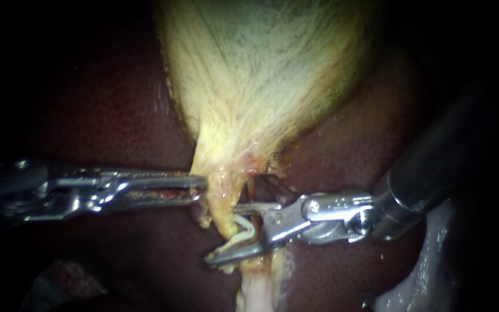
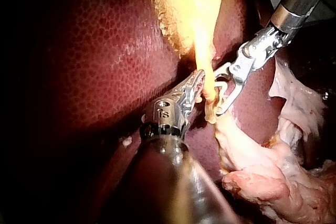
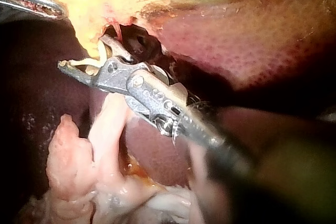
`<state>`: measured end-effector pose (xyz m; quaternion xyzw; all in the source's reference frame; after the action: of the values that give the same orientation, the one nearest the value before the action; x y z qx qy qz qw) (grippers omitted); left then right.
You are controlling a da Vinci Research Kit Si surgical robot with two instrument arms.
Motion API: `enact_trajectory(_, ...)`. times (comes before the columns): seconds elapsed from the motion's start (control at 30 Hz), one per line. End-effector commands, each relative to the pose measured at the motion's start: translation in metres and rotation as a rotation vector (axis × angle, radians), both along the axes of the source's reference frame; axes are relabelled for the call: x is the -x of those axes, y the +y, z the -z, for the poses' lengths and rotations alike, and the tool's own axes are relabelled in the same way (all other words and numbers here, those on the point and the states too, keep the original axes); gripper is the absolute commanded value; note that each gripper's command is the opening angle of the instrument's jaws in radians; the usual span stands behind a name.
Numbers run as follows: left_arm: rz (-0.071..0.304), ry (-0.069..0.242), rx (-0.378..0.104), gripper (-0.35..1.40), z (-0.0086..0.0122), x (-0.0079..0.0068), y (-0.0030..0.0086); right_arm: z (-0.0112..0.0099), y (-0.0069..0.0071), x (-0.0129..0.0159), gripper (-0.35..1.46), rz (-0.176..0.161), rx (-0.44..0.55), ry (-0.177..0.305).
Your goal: Clipping third clip left tube
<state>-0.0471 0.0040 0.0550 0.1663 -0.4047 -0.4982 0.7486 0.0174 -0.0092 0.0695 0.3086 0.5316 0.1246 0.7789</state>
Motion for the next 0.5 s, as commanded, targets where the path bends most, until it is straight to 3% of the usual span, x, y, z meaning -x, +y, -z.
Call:
enact_trajectory(0.03,0.0,0.0,0.0,-0.35,0.0,0.0,0.0,0.0002,0.0001,0.0001,0.48,-0.001,-0.001,0.0)
enact_trajectory(0.3,0.0,0.0,0.0,-0.35,0.0,0.0,0.0,0.0001,-0.0001,0.0004,0.3,0.005,0.001,-0.003)
enact_trajectory(0.5,-0.003,0.001,0.005,-0.35,0.0,0.0,0.0,0.0,0.0,0.0009,-0.1,0.019,0.004,-0.022)
